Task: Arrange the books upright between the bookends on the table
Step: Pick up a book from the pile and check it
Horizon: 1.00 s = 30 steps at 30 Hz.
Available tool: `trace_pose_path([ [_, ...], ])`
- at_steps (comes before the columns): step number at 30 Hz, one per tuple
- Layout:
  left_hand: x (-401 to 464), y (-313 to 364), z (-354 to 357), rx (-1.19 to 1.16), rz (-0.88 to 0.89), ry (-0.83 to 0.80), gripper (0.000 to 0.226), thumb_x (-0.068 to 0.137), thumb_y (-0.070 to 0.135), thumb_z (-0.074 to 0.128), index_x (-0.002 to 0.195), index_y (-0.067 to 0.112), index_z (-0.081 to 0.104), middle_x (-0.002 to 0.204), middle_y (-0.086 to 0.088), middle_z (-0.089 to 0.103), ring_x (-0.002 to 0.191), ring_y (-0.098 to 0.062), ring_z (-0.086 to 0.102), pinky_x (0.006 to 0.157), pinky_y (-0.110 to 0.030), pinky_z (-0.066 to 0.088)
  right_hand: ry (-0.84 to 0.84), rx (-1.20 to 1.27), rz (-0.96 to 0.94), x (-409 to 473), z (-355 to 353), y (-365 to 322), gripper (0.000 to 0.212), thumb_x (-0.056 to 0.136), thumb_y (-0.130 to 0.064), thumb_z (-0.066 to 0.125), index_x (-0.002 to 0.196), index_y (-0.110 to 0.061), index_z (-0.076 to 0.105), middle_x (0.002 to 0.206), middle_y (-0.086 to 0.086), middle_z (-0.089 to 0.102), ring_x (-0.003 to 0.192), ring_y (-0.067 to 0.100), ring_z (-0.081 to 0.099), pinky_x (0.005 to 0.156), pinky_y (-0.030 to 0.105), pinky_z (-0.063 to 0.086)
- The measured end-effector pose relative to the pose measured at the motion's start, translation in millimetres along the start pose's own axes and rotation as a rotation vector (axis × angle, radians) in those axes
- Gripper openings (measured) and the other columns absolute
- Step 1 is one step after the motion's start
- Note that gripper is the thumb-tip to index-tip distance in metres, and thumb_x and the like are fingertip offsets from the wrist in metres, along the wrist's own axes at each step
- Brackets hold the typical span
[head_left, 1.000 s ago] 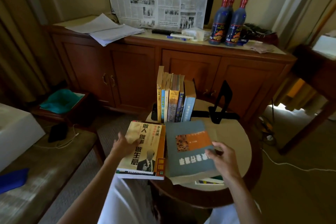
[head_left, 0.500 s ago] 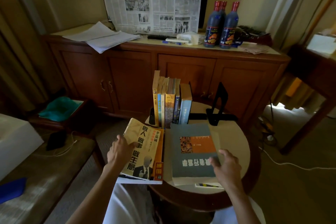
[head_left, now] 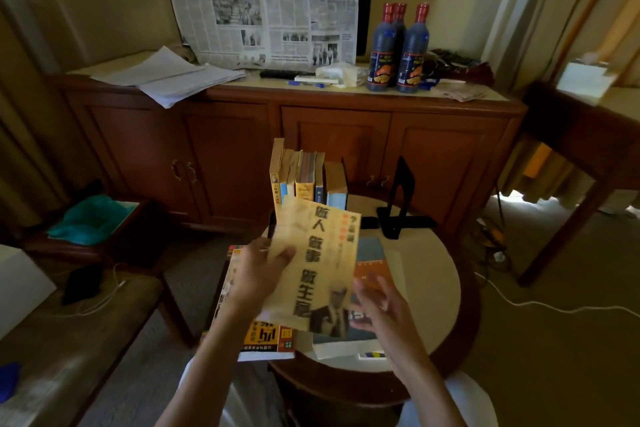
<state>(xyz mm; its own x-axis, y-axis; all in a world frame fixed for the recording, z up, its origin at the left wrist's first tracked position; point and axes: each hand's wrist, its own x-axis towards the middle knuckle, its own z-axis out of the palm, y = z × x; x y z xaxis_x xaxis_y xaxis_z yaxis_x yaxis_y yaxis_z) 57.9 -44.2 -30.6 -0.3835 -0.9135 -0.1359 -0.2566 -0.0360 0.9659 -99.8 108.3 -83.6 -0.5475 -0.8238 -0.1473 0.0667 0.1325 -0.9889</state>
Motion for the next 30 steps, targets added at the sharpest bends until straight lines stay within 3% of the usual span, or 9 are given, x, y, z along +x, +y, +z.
trace_pose_path([
  [4,1.6,-20.5,46.0,0.072,-0.055,-0.169,0.005,0.094,0.021,0.065,0.093,0.017,0.064,0.092,-0.003,0.074,0.073,-0.007,0.071,0.063,-0.027,0.06,0.182,0.119,0.025,11.5,-12.8,1.4,0.024,0.09,-0.008,0.067,0.114,-0.01,0.064,0.097,0.006,0.076,0.093,0.026,0.073,0.081,0.045,0.06],
  [8,14.2,-54.0,58.4,0.25,0.018,-0.332,0.029,0.095,0.04,0.06,0.103,0.014,0.069,0.1,0.0,0.073,0.087,-0.013,0.071,0.081,-0.038,0.06,0.343,0.219,0.109,18.0,-59.7,22.9,0.026,0.087,-0.01,0.07,0.113,-0.009,0.068,0.098,0.016,0.075,0.093,0.034,0.072,0.085,0.057,0.057],
  [11,36.4,-76.4,36.0,0.629,0.034,-0.104,0.061,0.086,0.07,0.051,0.126,0.025,0.057,0.125,-0.002,0.062,0.111,-0.021,0.06,0.094,-0.039,0.053,0.488,0.249,0.19,30.0,-104.1,38.3,0.046,0.086,-0.011,0.071,0.13,-0.016,0.057,0.111,0.018,0.067,0.097,0.033,0.069,0.088,0.06,0.054],
  [14,54.1,-104.2,-0.1,0.883,-0.122,0.048,0.075,0.088,0.066,0.052,0.148,0.025,0.032,0.151,-0.013,0.034,0.138,-0.037,0.031,0.11,-0.051,0.033,0.463,0.165,0.255,45.6,-147.6,46.4,0.044,0.088,-0.014,0.068,0.13,-0.015,0.057,0.114,0.018,0.066,0.101,0.031,0.067,0.092,0.059,0.052],
  [17,56.7,-130.5,-31.3,0.912,-0.272,0.13,0.103,0.077,0.078,0.056,0.154,0.025,0.013,0.156,-0.022,0.023,0.14,-0.047,0.027,0.114,-0.059,0.027,0.431,0.016,0.263,61.5,-175.3,50.9,0.032,0.093,-0.011,0.063,0.125,-0.01,0.06,0.102,0.014,0.07,0.096,0.027,0.067,0.088,0.051,0.055],
  [20,60.7,-149.4,-50.1,0.612,-0.45,0.124,0.136,0.05,0.092,0.062,0.151,0.017,0.012,0.135,-0.026,0.051,0.108,-0.044,0.061,0.094,-0.055,0.051,0.434,-0.264,0.24,78.9,-192.4,57.5,0.029,0.096,-0.013,0.059,0.124,-0.008,0.062,0.097,0.007,0.069,0.088,0.019,0.066,0.068,0.031,0.054],
  [23,62.0,-154.8,-59.5,0.525,-0.434,0.087,0.112,0.044,0.092,0.062,0.121,0.01,0.055,0.093,-0.01,0.072,0.074,-0.025,0.073,0.074,-0.041,0.061,0.388,-0.524,0.229,91.8,-201.3,66.2,0.023,0.097,-0.015,0.057,0.118,-0.009,0.063,0.092,0.003,0.067,0.079,0.015,0.065,0.056,0.022,0.049],
  [26,58.3,-134.6,-58.3,0.55,-0.376,0.082,0.074,0.061,0.077,0.068,0.097,0.013,0.063,0.08,-0.006,0.072,0.066,-0.021,0.071,0.067,-0.035,0.06,0.376,-0.764,0.252,101.1,-205.2,72.9,0.019,0.097,-0.026,0.057,0.111,-0.013,0.061,0.105,0.011,0.064,0.088,0.024,0.063,0.052,0.023,0.051],
  [30,47.9,-101.7,-65.3,0.601,-0.279,0.164,0.053,0.084,0.056,0.068,0.091,0.004,0.059,0.071,-0.006,0.062,0.059,-0.019,0.062,0.053,-0.029,0.05,0.444,-1.051,0.237,104.3,-201.1,77.5,0.042,0.085,-0.039,0.071,0.118,-0.017,0.058,0.131,0.015,0.049,0.129,0.037,0.037,0.101,0.054,0.044],
])
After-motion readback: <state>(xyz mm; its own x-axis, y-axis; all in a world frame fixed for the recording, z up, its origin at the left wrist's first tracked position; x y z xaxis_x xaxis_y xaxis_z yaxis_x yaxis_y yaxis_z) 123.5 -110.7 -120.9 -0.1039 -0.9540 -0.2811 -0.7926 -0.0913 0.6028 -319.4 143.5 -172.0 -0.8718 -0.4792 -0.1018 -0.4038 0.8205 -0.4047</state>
